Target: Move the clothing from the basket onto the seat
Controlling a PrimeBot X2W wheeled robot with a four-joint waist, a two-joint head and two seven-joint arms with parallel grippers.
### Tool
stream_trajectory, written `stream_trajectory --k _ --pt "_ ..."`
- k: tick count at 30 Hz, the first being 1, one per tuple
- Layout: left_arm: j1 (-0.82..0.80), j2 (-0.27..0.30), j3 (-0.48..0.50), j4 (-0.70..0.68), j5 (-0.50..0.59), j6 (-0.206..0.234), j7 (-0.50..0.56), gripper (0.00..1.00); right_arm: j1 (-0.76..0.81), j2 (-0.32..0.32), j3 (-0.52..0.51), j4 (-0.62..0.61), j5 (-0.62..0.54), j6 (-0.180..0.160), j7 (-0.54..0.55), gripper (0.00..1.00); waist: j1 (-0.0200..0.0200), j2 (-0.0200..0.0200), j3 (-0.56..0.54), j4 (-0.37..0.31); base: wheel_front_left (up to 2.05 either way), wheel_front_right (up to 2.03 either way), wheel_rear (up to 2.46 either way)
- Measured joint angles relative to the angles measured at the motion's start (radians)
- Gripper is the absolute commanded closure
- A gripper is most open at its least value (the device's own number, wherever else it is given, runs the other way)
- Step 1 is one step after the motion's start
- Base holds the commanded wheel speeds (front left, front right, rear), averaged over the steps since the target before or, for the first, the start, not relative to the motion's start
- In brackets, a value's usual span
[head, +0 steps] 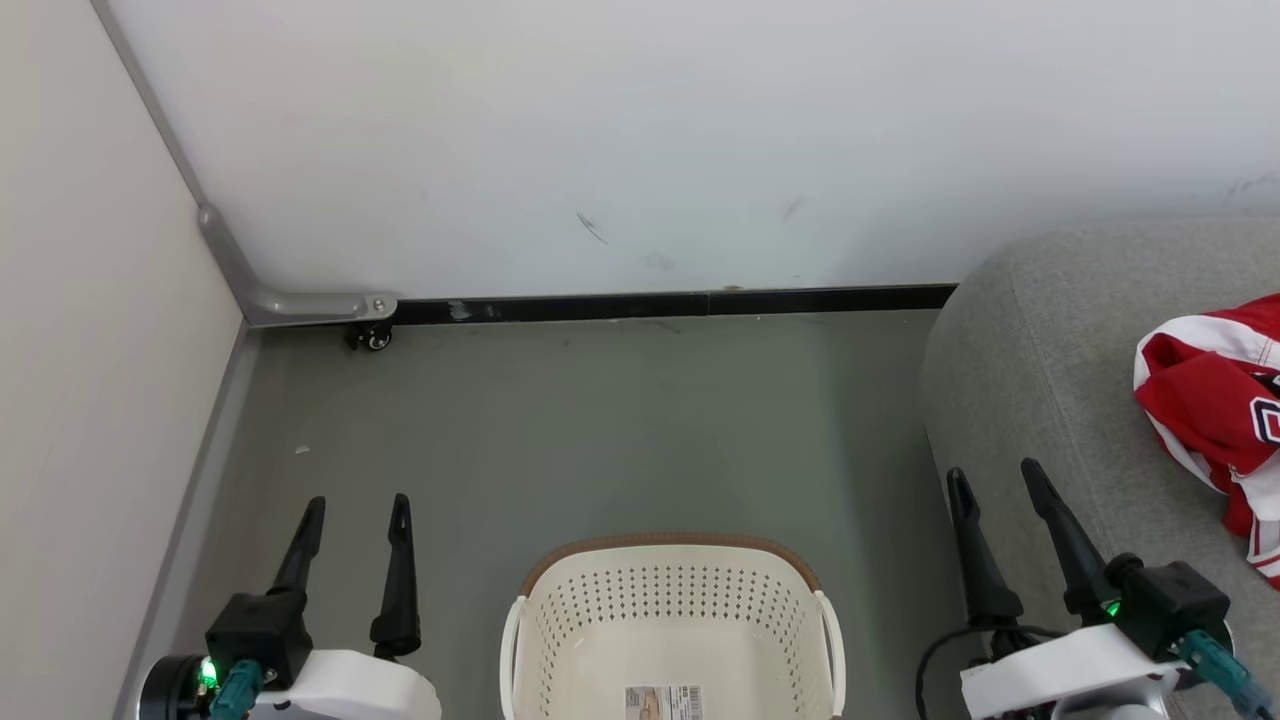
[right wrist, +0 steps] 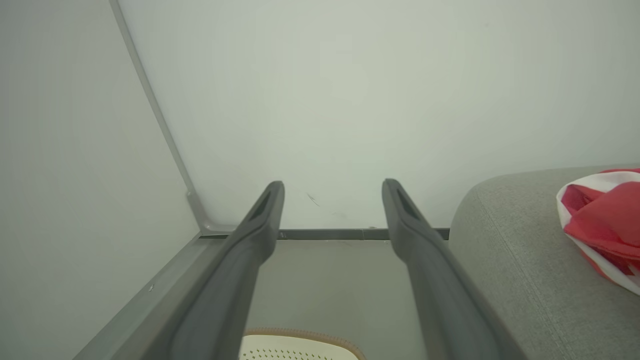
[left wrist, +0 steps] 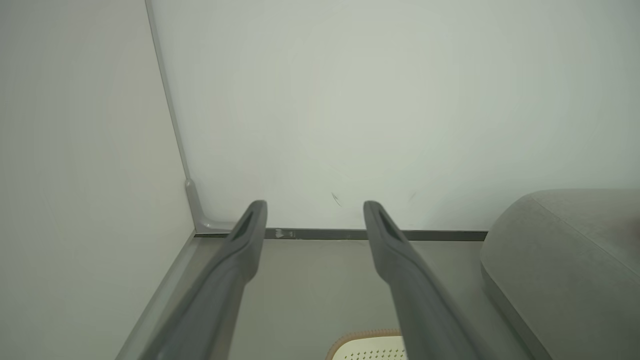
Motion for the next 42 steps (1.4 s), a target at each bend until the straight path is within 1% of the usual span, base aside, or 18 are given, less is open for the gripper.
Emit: stream_trajectory --k 5,15,22,34,39,42 --pt "0.000 -0.004 -0.012 0.017 0.008 -0.014 0.000 0.00 0.033 0.002 -0.004 -0.015 -0.008 0.000 0.000 0.00 0.0000 0.0000 -0.018 0.002 0.00 0.00 0.00" --pt "0.000 -0.015 -0.012 0.032 0.009 -0.022 0.000 0.00 0.074 0.012 -0.004 -0.032 -0.018 0.000 0.000 0.00 0.0000 0.0000 -0.023 -0.007 0.00 0.00 0.00" --pt "0.000 -0.027 -0.009 0.035 0.009 -0.022 0.000 0.00 0.077 0.014 -0.009 -0.043 -0.018 0.000 0.000 0.00 0.0001 0.0000 -0.022 -0.009 0.00 0.00 0.00" --pt "-0.001 -0.031 0.002 0.038 0.019 -0.023 0.000 0.00 0.098 0.018 -0.015 -0.052 -0.027 0.000 -0.001 0.00 0.0000 0.0000 -0.023 -0.007 0.00 0.00 0.00" --pt "-0.001 -0.030 -0.002 0.039 0.039 -0.023 0.000 0.00 0.098 0.019 -0.014 -0.053 -0.027 0.000 -0.001 0.00 0.0000 0.0000 -0.024 -0.008 0.00 0.00 0.00" --pt "-0.001 -0.030 -0.003 0.046 0.040 -0.031 0.000 0.00 0.100 0.019 -0.008 -0.055 -0.021 0.000 -0.001 0.00 0.0000 0.0000 -0.026 -0.009 0.00 0.00 0.00"
